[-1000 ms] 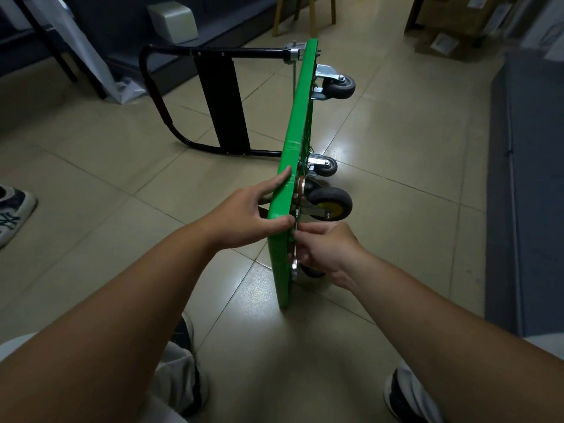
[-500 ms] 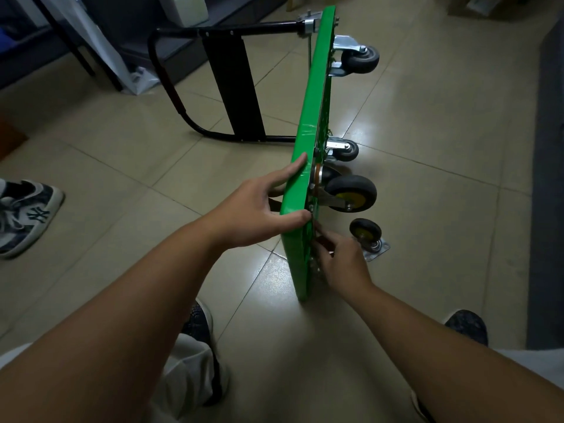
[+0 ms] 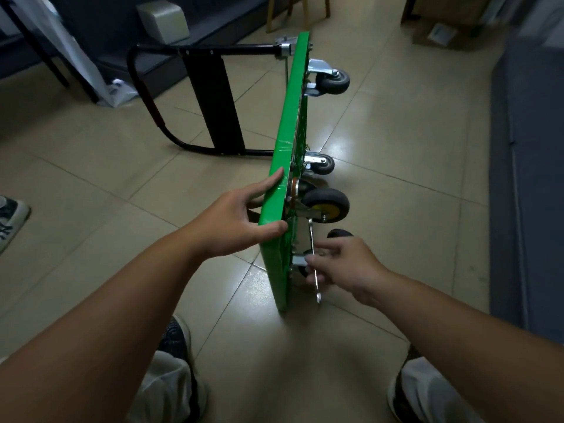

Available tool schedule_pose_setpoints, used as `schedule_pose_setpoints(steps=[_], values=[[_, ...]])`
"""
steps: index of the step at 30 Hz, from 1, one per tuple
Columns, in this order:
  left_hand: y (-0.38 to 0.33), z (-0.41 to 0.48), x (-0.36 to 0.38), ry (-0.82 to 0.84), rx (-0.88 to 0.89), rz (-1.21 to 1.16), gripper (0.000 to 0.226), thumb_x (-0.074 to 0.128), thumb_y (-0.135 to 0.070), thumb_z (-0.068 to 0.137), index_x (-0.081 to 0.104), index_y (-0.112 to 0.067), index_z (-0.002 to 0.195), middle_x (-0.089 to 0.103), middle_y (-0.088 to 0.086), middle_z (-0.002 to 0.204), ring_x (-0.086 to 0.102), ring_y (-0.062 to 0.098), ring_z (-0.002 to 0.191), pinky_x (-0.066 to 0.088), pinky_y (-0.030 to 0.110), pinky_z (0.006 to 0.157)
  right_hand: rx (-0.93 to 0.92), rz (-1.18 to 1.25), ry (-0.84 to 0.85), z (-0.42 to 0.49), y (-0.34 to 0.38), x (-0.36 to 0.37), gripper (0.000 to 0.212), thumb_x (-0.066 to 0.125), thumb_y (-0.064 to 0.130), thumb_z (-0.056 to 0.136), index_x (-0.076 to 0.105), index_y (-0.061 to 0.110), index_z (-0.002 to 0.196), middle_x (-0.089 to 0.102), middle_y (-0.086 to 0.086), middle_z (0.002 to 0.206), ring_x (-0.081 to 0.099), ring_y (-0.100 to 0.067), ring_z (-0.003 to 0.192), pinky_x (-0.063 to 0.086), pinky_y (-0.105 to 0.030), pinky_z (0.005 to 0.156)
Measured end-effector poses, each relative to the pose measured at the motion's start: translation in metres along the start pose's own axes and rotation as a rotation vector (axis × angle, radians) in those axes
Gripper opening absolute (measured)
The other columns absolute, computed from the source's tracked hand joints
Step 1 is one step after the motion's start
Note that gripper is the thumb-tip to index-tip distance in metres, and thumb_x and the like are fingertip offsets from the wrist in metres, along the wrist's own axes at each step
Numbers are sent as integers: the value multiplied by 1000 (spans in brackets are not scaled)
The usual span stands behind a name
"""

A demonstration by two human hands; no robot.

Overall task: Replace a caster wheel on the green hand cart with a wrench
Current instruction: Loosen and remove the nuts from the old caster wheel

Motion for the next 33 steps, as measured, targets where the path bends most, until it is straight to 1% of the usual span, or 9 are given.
schedule_pose_setpoints(steps=[4,7,10,15,19,23,27,31,33], values=[[-2,-3,-1,-8,18,-9,88,75,-25,90,23,-45,158,37,-12,152,45,18,141,60,22,83,97,222,81,-15,23,14,39,69,2,91,57,11,126,71,-18,76,65,-24,64,51,-24,54],[-2,-4,-2,-14,16,1,89,75,-23,90,22,-45,158,39,-11,149,44,16,140,58,16,80,122,174,116,-15,25,24,40,69,7,92,58,4,130,71,-18,77,62,-18,60,45,-20,49],[-2,-3,-1,-5,17,7,90,75,-23,90,21,-44,159,39,-7,152,42,11,137,57,15,80,118,163,84,-11,27,25,35,70,8,92,62,5,127,74,-14,78,66,-16,61,50,-23,53],[-1,-3,-3,-12,6,-21,91,77,-23,88,22,-46,157,43,-12,139,51,14,130,55,12,75,114,181,47,-7,34,28,32,70,8,92,64,6,124,75,-13,82,69,-13,57,47,-19,45],[-2,-2,-2,-5,4,15,90,76,-25,89,21,-47,156,43,0,154,51,21,134,56,12,75,107,191,53,-4,40,28,32,71,10,91,64,7,122,76,-16,87,70,-19,69,54,-25,59],[-3,-2,-1,-13,10,30,90,76,-23,90,21,-46,156,42,2,155,49,15,131,54,9,73,99,160,85,-7,48,32,19,69,10,93,66,9,111,74,-25,100,63,-26,81,50,-32,77],[-1,-3,-1,-8,3,8,91,76,-24,89,20,-46,158,41,0,156,49,21,136,56,13,77,131,108,90,-1,46,34,22,67,7,94,67,6,115,73,-22,95,63,-22,71,50,-26,62],[-2,-2,-1,-9,7,2,90,75,-22,90,20,-45,157,40,-12,141,46,12,130,55,11,74,104,43,71,7,37,31,26,66,7,94,66,6,120,73,-19,83,66,-18,54,54,-27,55],[-2,-1,-1,-7,16,-6,91,76,-21,89,22,-45,158,39,-13,143,46,13,134,57,14,79,56,-11,51,9,31,30,32,68,9,94,65,9,125,74,-17,84,67,-17,54,54,-28,56]])
Point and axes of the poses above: each hand's wrist, its own z-axis towards the middle knuckle, its own x-axis out of the palm, y = z × x, the point moved 9 cm from there along z, towards the middle knuckle
